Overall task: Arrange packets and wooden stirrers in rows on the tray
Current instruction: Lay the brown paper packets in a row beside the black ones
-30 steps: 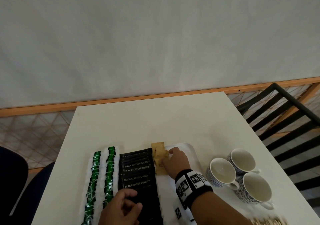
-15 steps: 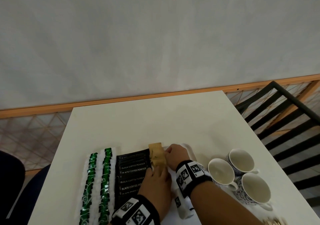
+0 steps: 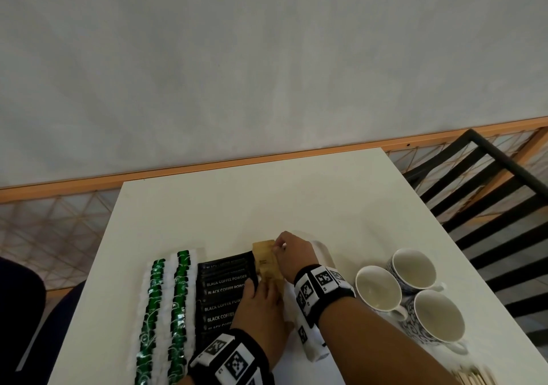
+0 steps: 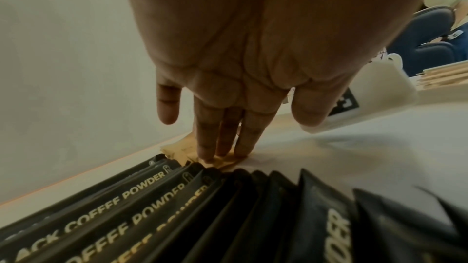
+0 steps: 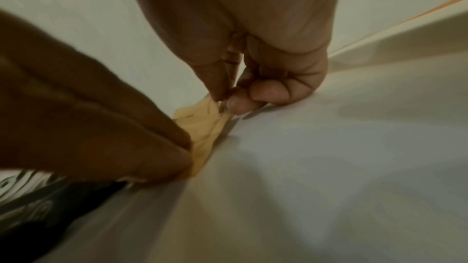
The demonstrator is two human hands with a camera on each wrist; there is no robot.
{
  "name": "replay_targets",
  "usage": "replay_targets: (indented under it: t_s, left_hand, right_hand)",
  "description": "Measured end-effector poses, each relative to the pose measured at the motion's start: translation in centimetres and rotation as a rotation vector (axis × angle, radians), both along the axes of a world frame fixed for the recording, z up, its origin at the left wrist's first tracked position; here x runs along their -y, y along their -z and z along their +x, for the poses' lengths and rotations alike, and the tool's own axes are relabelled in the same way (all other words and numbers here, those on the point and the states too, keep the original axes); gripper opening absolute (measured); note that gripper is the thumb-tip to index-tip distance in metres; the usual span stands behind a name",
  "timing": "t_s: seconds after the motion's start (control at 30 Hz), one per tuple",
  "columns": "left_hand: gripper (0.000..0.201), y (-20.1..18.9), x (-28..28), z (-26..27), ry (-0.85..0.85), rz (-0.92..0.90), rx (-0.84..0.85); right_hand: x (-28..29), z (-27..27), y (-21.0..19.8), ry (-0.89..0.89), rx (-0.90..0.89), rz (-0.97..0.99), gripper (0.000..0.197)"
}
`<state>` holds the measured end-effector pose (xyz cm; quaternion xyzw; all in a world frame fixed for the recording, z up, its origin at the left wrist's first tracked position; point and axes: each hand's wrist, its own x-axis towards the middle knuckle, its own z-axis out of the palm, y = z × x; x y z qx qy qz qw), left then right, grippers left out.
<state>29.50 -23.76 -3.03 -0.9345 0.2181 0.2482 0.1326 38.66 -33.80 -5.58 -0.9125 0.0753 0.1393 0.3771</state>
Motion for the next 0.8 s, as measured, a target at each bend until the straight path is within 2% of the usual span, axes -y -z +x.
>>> replay_targets:
  t_s: [0.3, 0.47, 0.6, 0.8]
  left_hand:
    - [0.069, 0.0, -0.2, 0.2, -0.049, -0.001, 0.004]
    - [0.071, 0.2, -0.2, -0.2, -0.051, 0.023, -0.009]
    - [0.073, 0.6, -0.3, -0.3, -0.061, 0.038, -0.019]
    - [0.072, 1.1, -0.4, -0.3, -0.06, 0.044, -0.023]
  right_hand:
    - [0.4, -0.4, 0.1, 0.072, -0.014, 0.017, 0.015]
    - [1.1, -1.2, -0.2, -0.058, -0.088, -0.052, 0.012]
    - [1.1, -1.5, -0.7, -0.22, -0.126, -0.191, 0.034]
    - [1.2, -1.3, -0.3, -0.19, -0.133, -0.108, 0.046]
